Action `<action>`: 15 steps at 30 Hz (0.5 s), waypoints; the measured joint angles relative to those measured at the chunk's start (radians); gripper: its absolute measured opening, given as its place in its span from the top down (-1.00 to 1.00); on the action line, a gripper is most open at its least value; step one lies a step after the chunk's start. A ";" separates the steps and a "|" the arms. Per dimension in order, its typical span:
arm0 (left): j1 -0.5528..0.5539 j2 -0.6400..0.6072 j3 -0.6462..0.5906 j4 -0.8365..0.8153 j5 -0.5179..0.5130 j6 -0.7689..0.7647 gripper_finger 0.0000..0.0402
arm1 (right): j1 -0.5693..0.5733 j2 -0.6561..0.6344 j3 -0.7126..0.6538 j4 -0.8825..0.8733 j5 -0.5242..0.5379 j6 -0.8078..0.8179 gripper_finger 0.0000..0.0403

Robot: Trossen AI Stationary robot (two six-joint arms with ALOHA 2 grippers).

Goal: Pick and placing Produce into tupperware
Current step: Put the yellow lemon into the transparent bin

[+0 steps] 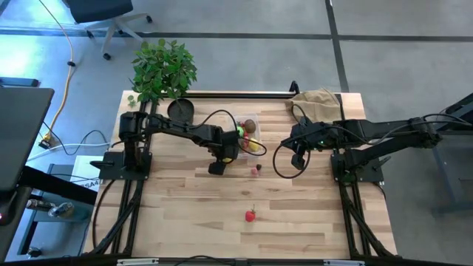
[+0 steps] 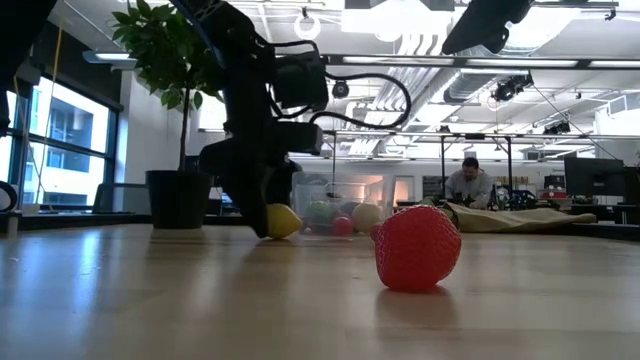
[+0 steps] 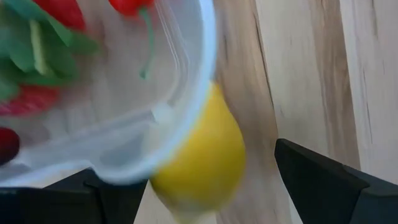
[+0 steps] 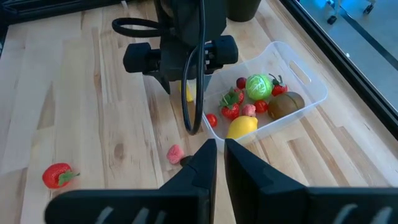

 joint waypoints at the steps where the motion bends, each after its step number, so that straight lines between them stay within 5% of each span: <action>1: 0.000 0.000 -0.001 -0.007 0.000 0.000 -0.62 | 0.000 0.000 0.000 0.000 0.000 0.000 0.88; 15: 0.001 0.000 0.000 0.007 -0.008 0.003 -0.20 | 0.000 0.000 0.000 0.000 0.000 0.000 0.88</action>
